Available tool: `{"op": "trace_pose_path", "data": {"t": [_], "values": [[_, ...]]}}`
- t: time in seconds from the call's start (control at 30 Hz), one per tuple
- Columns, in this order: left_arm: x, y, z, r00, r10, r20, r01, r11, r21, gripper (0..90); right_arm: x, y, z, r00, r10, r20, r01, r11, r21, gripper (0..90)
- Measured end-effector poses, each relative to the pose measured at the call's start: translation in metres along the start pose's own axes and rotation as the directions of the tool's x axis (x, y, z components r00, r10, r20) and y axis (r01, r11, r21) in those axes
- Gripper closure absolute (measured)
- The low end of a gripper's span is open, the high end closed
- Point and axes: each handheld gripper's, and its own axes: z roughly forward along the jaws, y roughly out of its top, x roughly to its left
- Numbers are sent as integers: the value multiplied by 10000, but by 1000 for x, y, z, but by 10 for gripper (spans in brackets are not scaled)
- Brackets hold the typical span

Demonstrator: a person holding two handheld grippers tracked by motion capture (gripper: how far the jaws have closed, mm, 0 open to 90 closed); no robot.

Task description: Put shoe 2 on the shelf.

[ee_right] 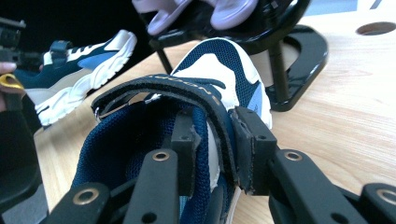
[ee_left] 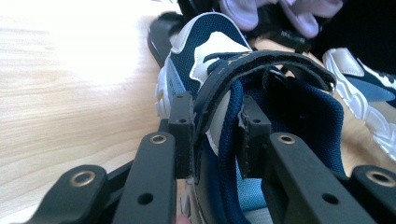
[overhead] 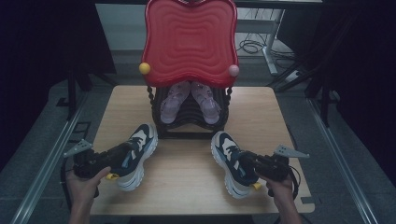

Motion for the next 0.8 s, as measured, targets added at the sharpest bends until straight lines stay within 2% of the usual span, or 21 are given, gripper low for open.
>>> {"op": "trace_pose_path", "data": {"t": [0.2, 0.3, 0.5, 0.63, 0.8], "values": [[10, 1, -12, 9990, -445, 13, 445, 9964, -724, 720, -8, 1, -11, 9994, 271, 192, -258, 9975, -655, 709], [12, 1, -14, 9981, -607, 55, 609, 9932, -988, 722, -11, 2, -16, 9988, 262, 410, -222, 9954, -936, 709], [11, 2, -11, 9977, -672, 125, 681, 9914, -1117, 721, -17, 1, -22, 9971, 475, 592, -396, 9909, -1286, 708], [9, 4, -10, 9970, -677, 368, 716, 9902, -1200, 721, -21, 2, -25, 9955, 563, 767, -440, 9871, -1537, 708], [11, 5, -11, 9966, -785, 233, 809, 9879, -1322, 721, -26, 5, -31, 9930, 785, 886, -596, 9781, -1994, 708]]}}
